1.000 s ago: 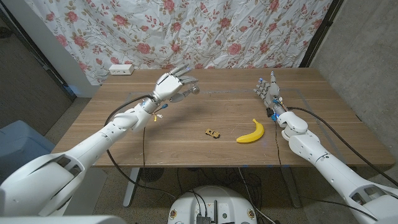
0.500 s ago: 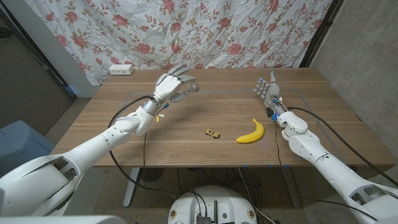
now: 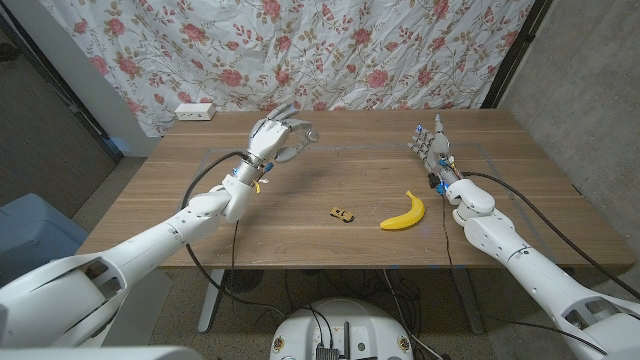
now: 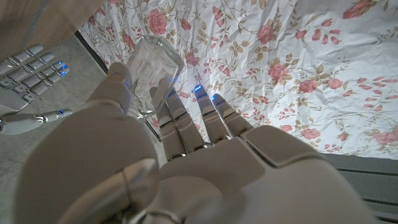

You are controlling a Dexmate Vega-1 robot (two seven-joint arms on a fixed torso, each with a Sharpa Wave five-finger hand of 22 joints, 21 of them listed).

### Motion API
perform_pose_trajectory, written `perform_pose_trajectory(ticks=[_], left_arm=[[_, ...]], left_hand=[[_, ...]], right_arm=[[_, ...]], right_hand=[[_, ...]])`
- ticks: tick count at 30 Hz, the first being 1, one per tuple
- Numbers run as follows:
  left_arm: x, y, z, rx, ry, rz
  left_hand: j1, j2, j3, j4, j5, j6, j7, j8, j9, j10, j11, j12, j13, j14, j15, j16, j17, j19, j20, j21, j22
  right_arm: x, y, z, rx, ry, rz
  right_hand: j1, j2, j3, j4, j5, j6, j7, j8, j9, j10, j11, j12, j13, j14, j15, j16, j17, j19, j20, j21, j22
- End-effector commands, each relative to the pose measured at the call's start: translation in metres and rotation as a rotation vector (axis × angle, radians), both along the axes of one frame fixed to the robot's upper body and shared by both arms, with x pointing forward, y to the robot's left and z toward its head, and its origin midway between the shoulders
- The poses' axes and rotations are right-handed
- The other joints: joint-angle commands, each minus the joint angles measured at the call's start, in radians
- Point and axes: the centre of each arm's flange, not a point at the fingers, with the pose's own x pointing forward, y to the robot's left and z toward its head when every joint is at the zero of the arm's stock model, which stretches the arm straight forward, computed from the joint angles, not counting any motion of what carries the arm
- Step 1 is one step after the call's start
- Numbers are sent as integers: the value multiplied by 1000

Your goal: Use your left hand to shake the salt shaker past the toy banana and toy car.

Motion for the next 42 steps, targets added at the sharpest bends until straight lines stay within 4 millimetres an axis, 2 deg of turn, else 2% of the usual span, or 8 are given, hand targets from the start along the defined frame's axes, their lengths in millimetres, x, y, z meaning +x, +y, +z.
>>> perform_pose_trajectory(ticks=[1,28,42], left_arm=[[0,3,-8,-161,132,-2],[-6,10,-28,-426,442,-87],[-2,3,-37,-520,567,-138]], left_hand=[[-21,7,21,12,2,68,-12,-5,3,-4,-5,-7,3,-1,-146,-6,3,-4,10,-2,1],[-32,11,21,9,1,49,2,-22,1,-27,-4,-19,2,-43,-129,-12,3,-23,25,-4,2],[-36,13,20,9,0,33,10,-32,-2,-40,-3,-23,2,-61,-119,-12,2,-34,30,-5,2]], right_arm=[[0,0,0,0,0,0],[0,0,0,0,0,0],[0,0,0,0,0,0]], right_hand=[[-6,99,-1,6,7,-2,9,3,4,-6,0,7,3,-7,-35,4,5,7,0,6,5],[-6,99,-1,6,7,-1,8,3,4,-6,-1,7,4,-6,-35,4,5,7,0,6,5],[-6,99,-1,6,7,-1,8,3,4,-9,0,6,3,-6,-36,4,6,7,1,6,5]])
